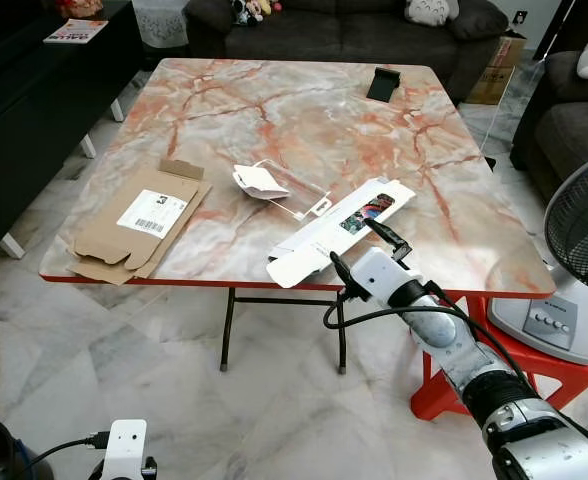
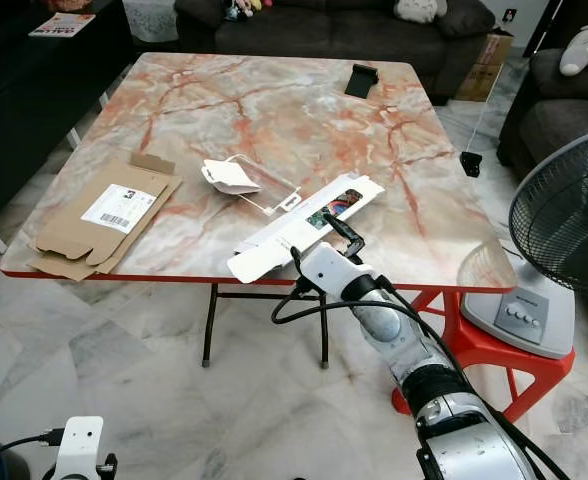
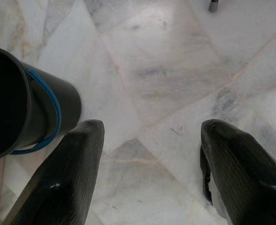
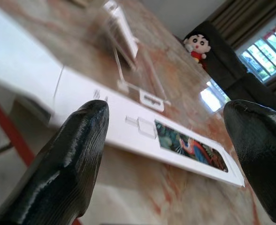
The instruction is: Picking trash to rubbish bin
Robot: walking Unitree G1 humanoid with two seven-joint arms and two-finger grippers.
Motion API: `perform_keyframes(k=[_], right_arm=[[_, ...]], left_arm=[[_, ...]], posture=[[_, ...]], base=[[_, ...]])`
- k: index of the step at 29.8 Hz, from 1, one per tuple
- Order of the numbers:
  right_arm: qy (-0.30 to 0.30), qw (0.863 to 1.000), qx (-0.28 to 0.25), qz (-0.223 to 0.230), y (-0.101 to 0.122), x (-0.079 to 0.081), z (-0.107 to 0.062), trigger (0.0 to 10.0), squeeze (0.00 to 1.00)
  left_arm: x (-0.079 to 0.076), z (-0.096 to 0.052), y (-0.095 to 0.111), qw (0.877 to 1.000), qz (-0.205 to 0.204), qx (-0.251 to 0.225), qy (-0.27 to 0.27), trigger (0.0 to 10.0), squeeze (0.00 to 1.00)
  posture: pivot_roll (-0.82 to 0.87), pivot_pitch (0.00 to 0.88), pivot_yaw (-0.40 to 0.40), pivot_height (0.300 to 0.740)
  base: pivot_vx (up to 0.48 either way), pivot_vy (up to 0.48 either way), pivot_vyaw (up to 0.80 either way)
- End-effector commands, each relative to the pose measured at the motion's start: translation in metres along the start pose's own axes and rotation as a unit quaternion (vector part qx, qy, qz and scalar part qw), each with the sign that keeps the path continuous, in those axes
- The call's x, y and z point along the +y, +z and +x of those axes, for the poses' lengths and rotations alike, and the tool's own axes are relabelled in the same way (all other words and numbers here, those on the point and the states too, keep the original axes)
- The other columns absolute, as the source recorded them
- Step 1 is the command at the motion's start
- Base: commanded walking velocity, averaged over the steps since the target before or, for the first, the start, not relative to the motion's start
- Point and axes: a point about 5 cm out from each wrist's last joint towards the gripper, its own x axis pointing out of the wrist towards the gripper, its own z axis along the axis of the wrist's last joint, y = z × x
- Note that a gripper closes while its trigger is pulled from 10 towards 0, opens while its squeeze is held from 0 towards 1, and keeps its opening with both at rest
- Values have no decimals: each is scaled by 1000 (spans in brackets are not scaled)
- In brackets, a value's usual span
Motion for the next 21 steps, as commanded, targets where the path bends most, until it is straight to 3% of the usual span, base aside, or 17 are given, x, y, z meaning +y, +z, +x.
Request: perform_keyframes(k=[1, 10, 21], right_arm=[[8, 999, 8, -36, -4, -5, -2, 10000, 0], [11, 996, 25, -85, -13, -11, -5, 10000, 0], [47, 986, 4, -159, -1, -6, 8, 10000, 0]], left_arm=[[-1, -2, -8, 1000, 4, 15, 0, 10000, 0], [0, -2, -9, 1000, 8, 15, -3, 10000, 0], [3, -1, -7, 1000, 6, 12, 3, 10000, 0]], posture=[[137, 90, -41, 740], [137, 79, -36, 740], [156, 59, -43, 740]], base=[[0, 0, 0], [0, 0, 0], [0, 0, 0]])
